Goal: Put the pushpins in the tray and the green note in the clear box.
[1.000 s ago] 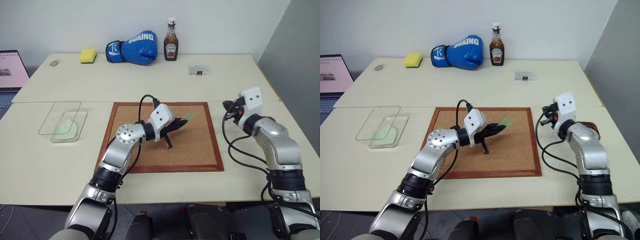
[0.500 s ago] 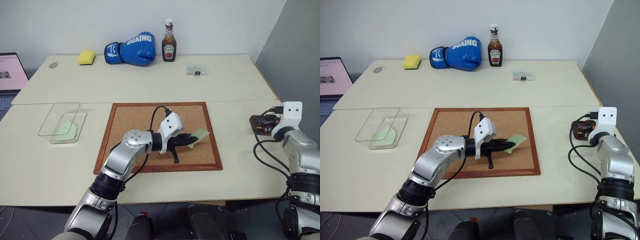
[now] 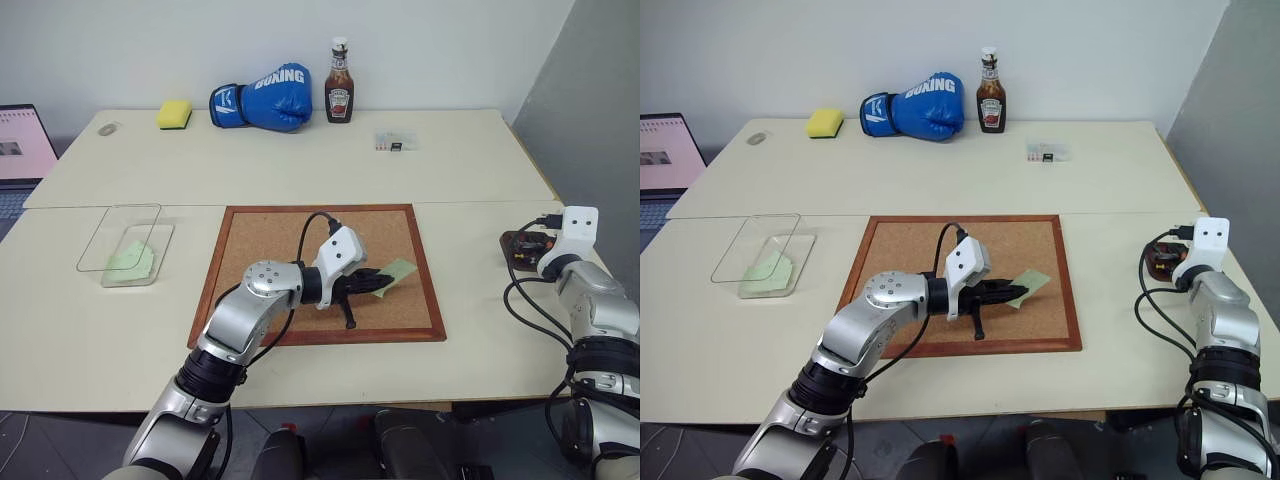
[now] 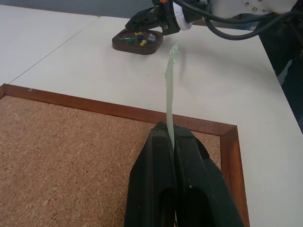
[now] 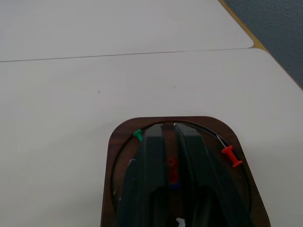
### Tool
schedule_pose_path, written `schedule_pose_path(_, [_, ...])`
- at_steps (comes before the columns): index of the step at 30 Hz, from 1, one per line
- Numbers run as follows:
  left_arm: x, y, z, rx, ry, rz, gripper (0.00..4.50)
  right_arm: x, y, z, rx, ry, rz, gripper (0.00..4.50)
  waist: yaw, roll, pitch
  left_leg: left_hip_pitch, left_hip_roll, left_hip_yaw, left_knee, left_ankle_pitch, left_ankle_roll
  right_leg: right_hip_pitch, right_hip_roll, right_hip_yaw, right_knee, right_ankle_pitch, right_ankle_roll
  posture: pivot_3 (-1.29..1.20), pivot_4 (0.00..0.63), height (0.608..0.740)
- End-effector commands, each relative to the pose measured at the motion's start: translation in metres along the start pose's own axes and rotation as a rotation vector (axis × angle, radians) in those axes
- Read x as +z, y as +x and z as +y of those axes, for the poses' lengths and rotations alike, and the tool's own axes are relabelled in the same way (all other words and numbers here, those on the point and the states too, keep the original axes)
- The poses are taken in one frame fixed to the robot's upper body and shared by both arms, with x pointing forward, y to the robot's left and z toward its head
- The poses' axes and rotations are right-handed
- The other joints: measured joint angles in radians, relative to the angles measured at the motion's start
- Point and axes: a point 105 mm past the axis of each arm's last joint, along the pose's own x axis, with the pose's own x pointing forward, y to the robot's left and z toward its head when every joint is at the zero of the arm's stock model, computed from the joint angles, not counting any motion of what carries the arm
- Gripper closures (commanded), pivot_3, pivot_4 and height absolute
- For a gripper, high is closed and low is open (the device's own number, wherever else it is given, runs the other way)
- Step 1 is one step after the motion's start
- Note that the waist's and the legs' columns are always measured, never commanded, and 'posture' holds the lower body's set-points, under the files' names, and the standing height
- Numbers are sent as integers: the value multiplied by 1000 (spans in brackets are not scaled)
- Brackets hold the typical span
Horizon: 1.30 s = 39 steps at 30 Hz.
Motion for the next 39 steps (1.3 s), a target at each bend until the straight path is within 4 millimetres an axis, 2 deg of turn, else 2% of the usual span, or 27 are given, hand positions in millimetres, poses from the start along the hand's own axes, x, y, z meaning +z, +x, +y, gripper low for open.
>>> schedule_pose_path(1, [11, -3, 2, 15, 34, -33, 4500, 18, -1, -3, -10, -1, -72, 3002, 0, 0, 0, 0, 0, 0, 0, 0, 0, 0, 0, 0, 0, 0, 0, 0, 150, 740])
schedule_pose_path(6, [10, -3, 3, 17, 36, -29, 4500, 26, -4, -8, -26, -18, -102, 1705, 0, 0, 0, 0, 0, 0, 0, 0, 0, 0, 0, 0, 0, 0, 0, 0, 150, 740])
schedule_pose_path(8, [10, -3, 4, 19, 41, -31, 4500, 31, -5, -9, -34, -20, -116, 1402, 0, 0, 0, 0, 0, 0, 0, 0, 0, 0, 0, 0, 0, 0, 0, 0, 150, 740])
schedule_pose_path(9, [11, -2, 5, 22, 42, -34, 4500, 34, -6, -10, -37, -18, -128, 1038, 0, 0, 0, 0, 0, 0, 0, 0, 0, 0, 0, 0, 0, 0, 0, 0, 150, 740])
schedule_pose_path(14, [11, 0, 6, 25, 45, -38, 4500, 48, -10, -9, -38, -7, -172, 132, 0, 0, 0, 0, 0, 0, 0, 0, 0, 0, 0, 0, 0, 0, 0, 0, 150, 740])
schedule_pose_path(18, [10, 0, 6, 24, 46, -37, 4500, 58, -16, -4, -7, -17, -203, 58, 0, 0, 0, 0, 0, 0, 0, 0, 0, 0, 0, 0, 0, 0, 0, 0, 150, 740])
schedule_pose_path(21, [9, -4, 12, 51, 33, -36, 4500, 62, -26, 19, 134, -78, -218, 58, 2, 0, 0, 0, 0, 0, 0, 0, 0, 0, 0, 0, 0, 0, 0, 0, 150, 740])
schedule_pose_path(24, [8, -8, 21, 96, 28, -37, 4500, 58, -37, 38, 247, -131, -198, 58, 2, 0, 0, 0, 0, -1, 0, 0, 0, 0, 0, 0, 0, 0, 0, 0, 150, 740])
schedule_pose_path(27, [7, -26, 48, 247, 25, -37, 4500, 53, -63, 81, 474, -185, -199, 58, 2, 0, 0, 0, 0, -1, 0, 0, 0, 0, 0, 0, 0, 0, 0, 0, 150, 740])
schedule_pose_path(30, [8, -46, 72, 395, 14, -49, 4500, 57, -79, 108, 582, -180, -224, 58, -2, 0, 0, 1, 1, -1, 0, 0, 0, 0, 1, 0, 1, 0, 0, 0, 150, 740])
schedule_pose_path(33, [10, -85, 105, 699, -56, -95, 4500, 63, -108, 155, 790, -190, -280, 58, -1, 0, 0, 0, 1, -1, 1, 0, 0, 0, 0, 0, 1, 0, 1, 0, 150, 740])
schedule_pose_path(34, [10, -100, 112, 794, -70, -105, 4500, 63, -115, 166, 843, -213, -290, 58, -1, 0, 0, 0, 1, -1, 1, 0, 0, 0, 0, -1, 1, 1, 1, 0, 150, 740])
schedule_pose_path(36, [9, -115, 118, 882, -80, -110, 4500, 62, -121, 177, 886, -238, -296, 58, 1, 0, 0, 1, 1, -2, 1, 0, 0, 0, 1, -1, 1, 0, 1, 0, 150, 740])
schedule_pose_path(39, [-1, -172, 135, 1202, -125, -128, 4500, 58, -142, 207, 1069, -269, -304, 58, 5, 0, 0, -1, 1, -2, 1, 0, 0, 0, 0, -2, -1, 1, 1, 0, 150, 740])
